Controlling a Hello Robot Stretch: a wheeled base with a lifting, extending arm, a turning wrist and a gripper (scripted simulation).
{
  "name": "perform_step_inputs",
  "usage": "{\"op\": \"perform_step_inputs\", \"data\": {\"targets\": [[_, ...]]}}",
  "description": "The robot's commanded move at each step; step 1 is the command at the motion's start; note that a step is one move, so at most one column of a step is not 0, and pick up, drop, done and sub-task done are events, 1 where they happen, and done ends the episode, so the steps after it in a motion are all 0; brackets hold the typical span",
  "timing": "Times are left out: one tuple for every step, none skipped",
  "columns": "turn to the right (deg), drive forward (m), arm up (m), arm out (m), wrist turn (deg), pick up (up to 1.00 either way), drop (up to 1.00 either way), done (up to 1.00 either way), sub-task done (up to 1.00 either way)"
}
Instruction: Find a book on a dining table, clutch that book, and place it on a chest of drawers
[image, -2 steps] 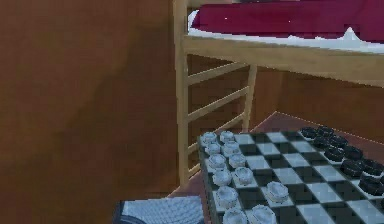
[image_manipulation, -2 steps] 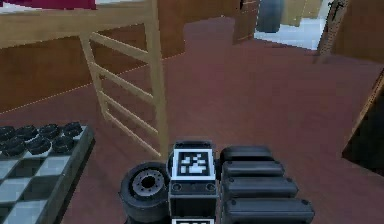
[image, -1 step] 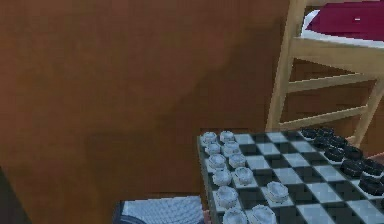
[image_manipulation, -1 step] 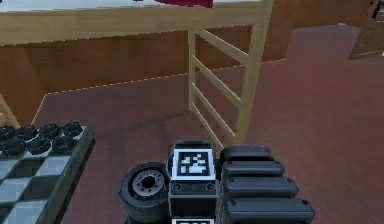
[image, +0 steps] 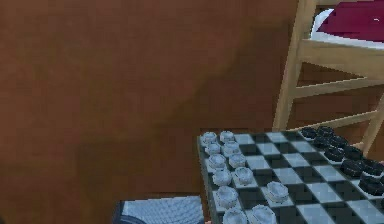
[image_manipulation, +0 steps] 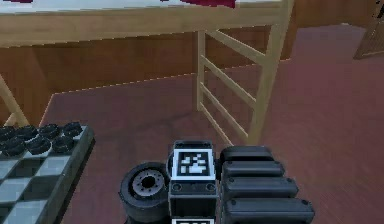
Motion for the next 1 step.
{"op": "perform_step_inputs", "data": {"targets": [[-30.0,0.0,0.0,0.0,0.0,0.0,0.0,0.0,0.0]]}}
